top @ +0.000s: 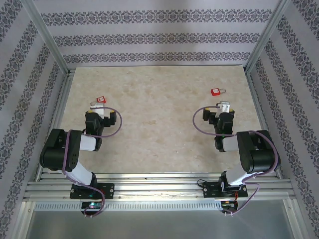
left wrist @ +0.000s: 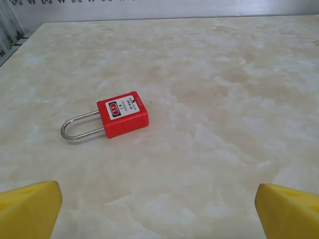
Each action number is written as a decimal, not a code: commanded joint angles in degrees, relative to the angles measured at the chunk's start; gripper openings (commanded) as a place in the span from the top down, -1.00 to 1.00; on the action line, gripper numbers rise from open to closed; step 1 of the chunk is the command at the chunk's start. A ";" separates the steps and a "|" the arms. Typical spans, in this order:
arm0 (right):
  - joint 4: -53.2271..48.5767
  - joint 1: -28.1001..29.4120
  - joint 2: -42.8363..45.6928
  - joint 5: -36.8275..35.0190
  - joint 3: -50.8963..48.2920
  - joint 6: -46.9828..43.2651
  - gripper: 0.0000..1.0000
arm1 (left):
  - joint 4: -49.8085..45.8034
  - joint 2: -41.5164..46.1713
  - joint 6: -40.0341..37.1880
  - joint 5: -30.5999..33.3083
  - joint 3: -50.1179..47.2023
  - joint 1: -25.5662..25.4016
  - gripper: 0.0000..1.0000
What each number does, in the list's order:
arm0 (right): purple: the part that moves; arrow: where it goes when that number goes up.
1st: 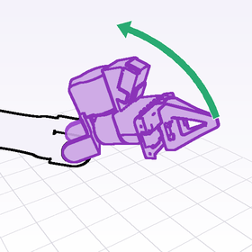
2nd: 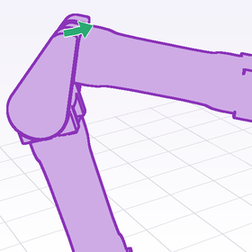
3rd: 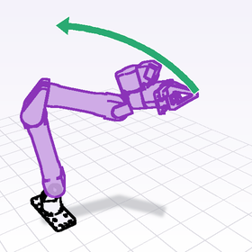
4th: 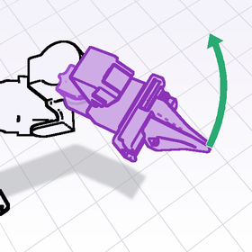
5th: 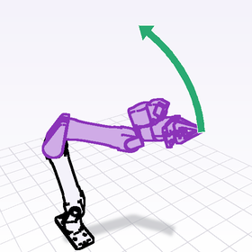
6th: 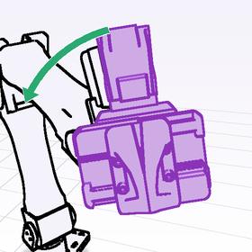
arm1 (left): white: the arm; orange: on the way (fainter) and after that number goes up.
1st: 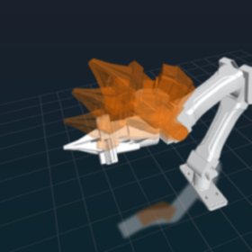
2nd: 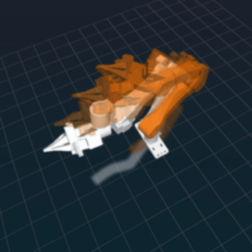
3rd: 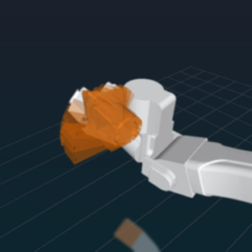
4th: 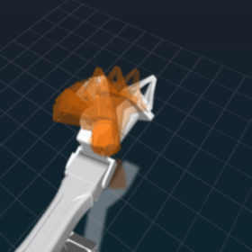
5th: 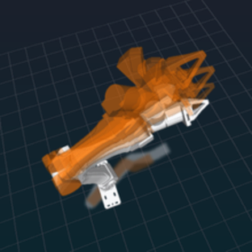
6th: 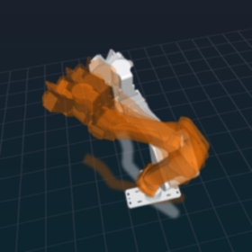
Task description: Unlock with the key
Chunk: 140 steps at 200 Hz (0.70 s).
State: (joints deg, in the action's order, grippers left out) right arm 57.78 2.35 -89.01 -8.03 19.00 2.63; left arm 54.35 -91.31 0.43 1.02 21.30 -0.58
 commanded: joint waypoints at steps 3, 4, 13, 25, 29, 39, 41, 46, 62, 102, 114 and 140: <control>0.05 -0.50 0.62 1.07 0.34 -0.21 -0.96 | -0.29 0.25 -0.31 -0.86 0.94 0.58 -0.99; 0.05 -0.50 0.65 1.04 0.34 -0.19 -0.96 | -0.29 0.25 -0.28 -0.89 0.94 0.58 -0.99; 0.05 -0.50 0.68 1.07 0.33 -0.21 -0.96 | -0.29 0.25 -0.34 -0.93 0.94 0.58 -0.99; 0.05 -0.50 0.66 0.99 0.34 -0.25 -0.96 | -0.22 0.25 -0.28 -0.84 0.94 0.58 -0.99; 0.05 -0.50 0.62 1.02 0.33 -0.26 -0.96 | -0.21 0.21 -0.33 -0.84 0.94 0.58 -0.99; 0.05 -0.50 0.68 1.00 0.33 -0.25 -0.96 | -0.21 0.25 -0.31 -0.84 0.93 0.58 -0.99; 0.05 -0.50 0.68 1.00 0.33 -0.26 -0.96 | -0.21 0.25 -0.27 -0.84 0.93 0.58 -0.99; 0.05 -0.55 0.68 1.03 0.33 -0.21 -0.96 | -0.21 0.23 -0.34 -0.84 0.94 0.58 -0.99; 0.05 -0.50 0.68 1.08 0.34 -0.22 -0.96 | -0.21 0.25 -0.34 -0.84 0.91 0.58 -0.99; 0.03 -0.94 0.68 1.61 0.39 0.09 -0.96 | -0.29 0.25 -0.34 -0.84 0.94 0.58 -0.99; 0.10 -0.94 0.68 1.61 0.34 0.18 -0.96 | -0.29 0.25 -0.29 -0.84 0.94 0.58 -0.99; 0.89 0.25 2.95 -1.66 -0.13 -0.39 -0.96 | 0.70 0.85 -0.65 -0.53 0.45 0.43 -0.99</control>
State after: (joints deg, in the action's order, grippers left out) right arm 57.36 1.87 -88.99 -7.49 19.00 2.68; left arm 54.37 -91.31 0.43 1.02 21.30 -0.58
